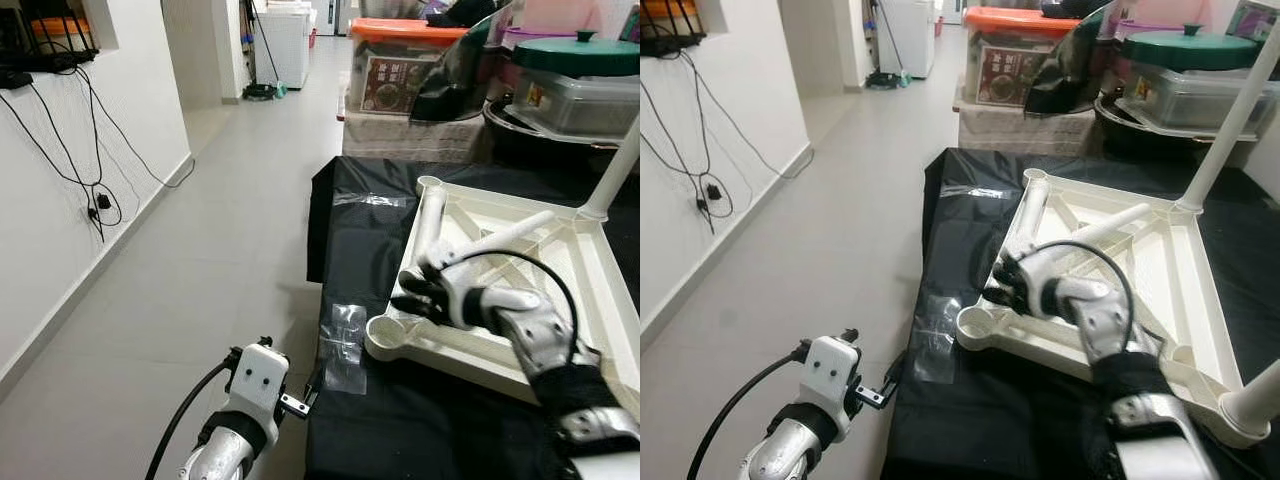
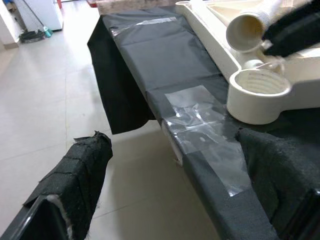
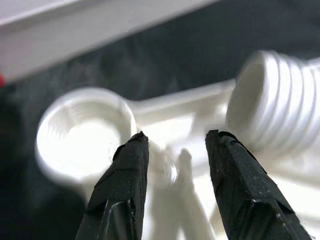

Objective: Building children table

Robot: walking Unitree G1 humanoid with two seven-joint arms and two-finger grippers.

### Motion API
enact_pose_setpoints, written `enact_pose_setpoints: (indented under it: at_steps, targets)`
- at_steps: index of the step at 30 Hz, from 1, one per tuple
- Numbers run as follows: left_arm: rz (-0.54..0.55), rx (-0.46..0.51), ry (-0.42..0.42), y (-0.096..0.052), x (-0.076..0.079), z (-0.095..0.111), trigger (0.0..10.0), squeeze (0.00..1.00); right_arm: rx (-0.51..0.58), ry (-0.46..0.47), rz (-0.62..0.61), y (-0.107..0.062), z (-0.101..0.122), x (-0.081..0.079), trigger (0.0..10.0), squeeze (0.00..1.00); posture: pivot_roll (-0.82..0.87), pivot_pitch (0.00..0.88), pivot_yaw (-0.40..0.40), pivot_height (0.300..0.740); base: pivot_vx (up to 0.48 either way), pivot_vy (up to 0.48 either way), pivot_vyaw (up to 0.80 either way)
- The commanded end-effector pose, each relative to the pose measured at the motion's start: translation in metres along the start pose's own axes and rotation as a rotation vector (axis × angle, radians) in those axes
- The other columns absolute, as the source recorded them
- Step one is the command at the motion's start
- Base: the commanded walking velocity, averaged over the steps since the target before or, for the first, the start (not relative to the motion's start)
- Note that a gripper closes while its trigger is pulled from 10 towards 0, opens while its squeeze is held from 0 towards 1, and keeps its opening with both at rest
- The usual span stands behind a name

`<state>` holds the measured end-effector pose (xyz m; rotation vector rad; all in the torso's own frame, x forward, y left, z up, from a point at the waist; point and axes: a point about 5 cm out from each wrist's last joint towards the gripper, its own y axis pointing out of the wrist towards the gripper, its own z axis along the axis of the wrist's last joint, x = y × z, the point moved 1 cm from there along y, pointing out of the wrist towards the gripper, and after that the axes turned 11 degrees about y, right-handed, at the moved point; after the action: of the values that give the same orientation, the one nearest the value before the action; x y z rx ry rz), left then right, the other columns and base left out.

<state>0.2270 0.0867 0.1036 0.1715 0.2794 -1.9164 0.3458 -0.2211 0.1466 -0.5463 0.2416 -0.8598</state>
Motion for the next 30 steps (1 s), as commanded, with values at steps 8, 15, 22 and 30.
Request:
enact_pose_setpoints:
  at_steps: [8,15,22,30]
  targets:
    - [-0.006,-0.015,-0.001,-0.001,-0.001,-0.002,10.0,0.0,-0.103,-0.033,0.108,-0.022,-0.009,-0.001,10.0,0.0,0.05,0.0,-0.046,0.74,0.0,0.0,0.0]
    - [-0.005,-0.014,-0.002,-0.001,-0.001,-0.002,10.0,0.0,-0.208,-0.06,0.206,-0.027,-0.022,-0.014,10.0,0.0,0.06,0.0,-0.051,0.74,0.0,0.0,0.0]
    - [-0.003,-0.012,-0.005,-0.001,0.0,-0.001,10.0,0.0,-0.305,-0.103,0.225,-0.02,-0.035,-0.025,10.0,0.0,0.05,0.0,-0.051,0.74,0.0,0.0,0.0]
    - [-0.002,-0.009,-0.008,-0.002,0.0,0.0,10.0,0.0,-0.379,-0.109,0.155,-0.012,-0.043,-0.022,0.0,0.0,0.06,0.0,-0.056,0.74,0.0,0.0,0.0]
